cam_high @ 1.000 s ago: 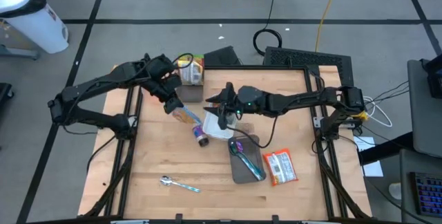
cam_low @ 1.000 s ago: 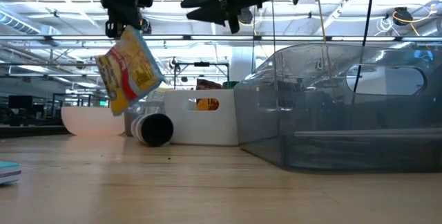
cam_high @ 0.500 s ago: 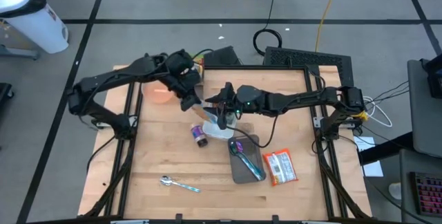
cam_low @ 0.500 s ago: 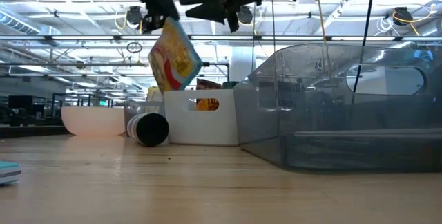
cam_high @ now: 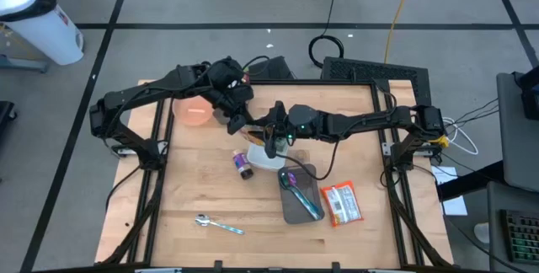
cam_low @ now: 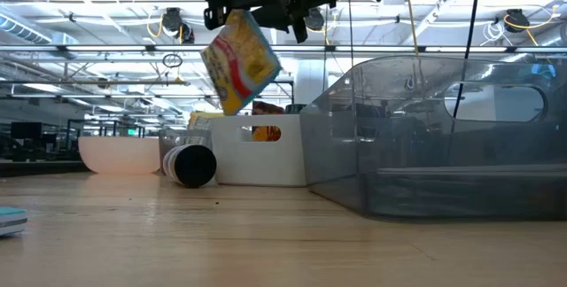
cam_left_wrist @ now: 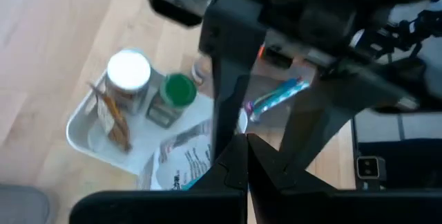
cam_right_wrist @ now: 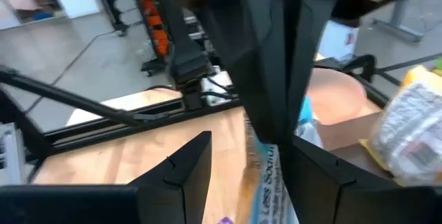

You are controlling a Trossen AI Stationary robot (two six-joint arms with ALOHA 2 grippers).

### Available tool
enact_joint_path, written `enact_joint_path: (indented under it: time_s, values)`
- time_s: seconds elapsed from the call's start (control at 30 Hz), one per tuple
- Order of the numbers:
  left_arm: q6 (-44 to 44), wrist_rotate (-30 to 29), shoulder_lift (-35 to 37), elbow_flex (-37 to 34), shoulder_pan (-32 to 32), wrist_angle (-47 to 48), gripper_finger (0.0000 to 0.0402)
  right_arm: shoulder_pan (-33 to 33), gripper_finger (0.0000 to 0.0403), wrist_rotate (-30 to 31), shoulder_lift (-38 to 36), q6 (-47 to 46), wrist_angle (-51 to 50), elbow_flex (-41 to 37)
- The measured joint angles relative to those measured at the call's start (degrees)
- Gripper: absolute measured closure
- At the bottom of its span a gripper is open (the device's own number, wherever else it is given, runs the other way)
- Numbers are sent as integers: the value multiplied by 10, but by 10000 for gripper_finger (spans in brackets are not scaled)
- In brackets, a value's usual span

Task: Pick & Place Food Item
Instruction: Put the blue noodle pack into the top black bin

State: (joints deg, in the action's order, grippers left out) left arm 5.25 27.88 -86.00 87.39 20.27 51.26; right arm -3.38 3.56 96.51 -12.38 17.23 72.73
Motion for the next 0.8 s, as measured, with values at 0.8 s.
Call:
enact_joint_path:
  time_s: [0.8]
  values:
    - [12,1,1,-1,-13,-19,401,1,328,24,0,-5,-4,-1]
